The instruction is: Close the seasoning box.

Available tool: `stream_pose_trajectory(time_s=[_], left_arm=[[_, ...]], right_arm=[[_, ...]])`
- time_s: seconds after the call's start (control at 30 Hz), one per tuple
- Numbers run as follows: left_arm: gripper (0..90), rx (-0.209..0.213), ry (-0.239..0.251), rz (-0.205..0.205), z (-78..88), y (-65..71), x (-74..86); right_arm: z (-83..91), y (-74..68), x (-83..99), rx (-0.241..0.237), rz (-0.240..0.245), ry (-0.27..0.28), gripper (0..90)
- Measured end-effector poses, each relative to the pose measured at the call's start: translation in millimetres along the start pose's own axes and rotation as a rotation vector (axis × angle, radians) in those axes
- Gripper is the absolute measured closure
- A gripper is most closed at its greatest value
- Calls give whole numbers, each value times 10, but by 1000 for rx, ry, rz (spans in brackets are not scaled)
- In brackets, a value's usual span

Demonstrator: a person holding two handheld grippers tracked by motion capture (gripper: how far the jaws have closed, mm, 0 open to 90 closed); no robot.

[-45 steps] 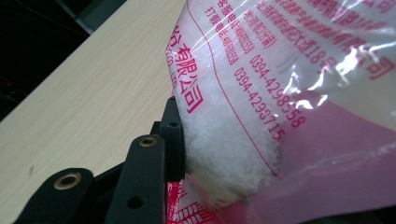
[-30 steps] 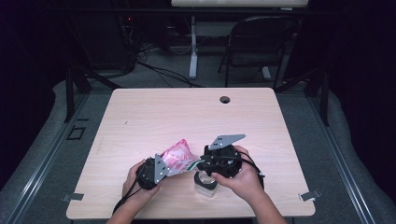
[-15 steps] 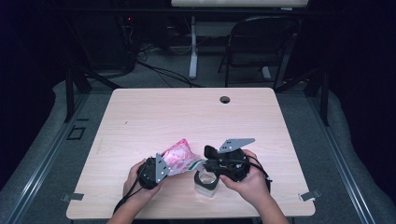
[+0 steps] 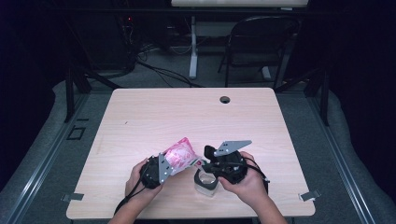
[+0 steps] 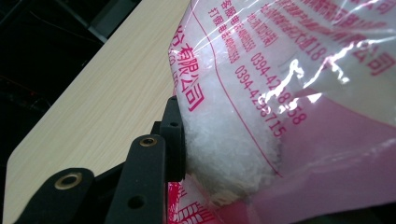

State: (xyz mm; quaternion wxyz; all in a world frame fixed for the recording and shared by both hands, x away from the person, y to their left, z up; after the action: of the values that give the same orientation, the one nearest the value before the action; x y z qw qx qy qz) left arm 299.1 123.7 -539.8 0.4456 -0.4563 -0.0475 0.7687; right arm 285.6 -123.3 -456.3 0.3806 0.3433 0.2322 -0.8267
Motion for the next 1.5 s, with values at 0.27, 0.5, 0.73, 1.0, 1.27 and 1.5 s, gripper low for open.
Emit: stream_pose_trajectory(time_s=[0.27, 0.5, 0.73, 1.0, 1.27, 1.5], left_arm=[[665, -36, 10, -19, 21, 1, -57], [665, -71, 13, -60, 42, 25, -89], [666, -104, 16, -79, 38, 46, -108], [666, -146, 27, -117, 44, 63, -114], [666, -180, 34, -157, 70, 59, -120], [666, -201, 33, -186, 89, 72, -130]], right_arm=[[19, -48, 6, -16, 21, -6, 900], [27, -34, 75, -22, 8, -13, 900], [15, -18, 133, -25, 7, -16, 900], [-3, -5, 172, -23, 2, -17, 900], [-20, -11, 197, -22, 5, -22, 900], [-29, -12, 224, -16, 7, -32, 900]])
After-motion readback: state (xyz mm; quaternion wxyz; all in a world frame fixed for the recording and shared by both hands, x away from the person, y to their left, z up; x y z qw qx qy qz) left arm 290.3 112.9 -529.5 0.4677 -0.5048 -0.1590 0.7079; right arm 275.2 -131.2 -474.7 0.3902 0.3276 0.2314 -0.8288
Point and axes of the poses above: each handheld gripper's, and its own axes: z roughly backward along the jaws, x roughly out of its underside, y roughly to its right, the point moved 1 cm from there along -z, roughly forward along the jaws, and after that the axes turned 2 degrees about x, right-handed, at the moved point
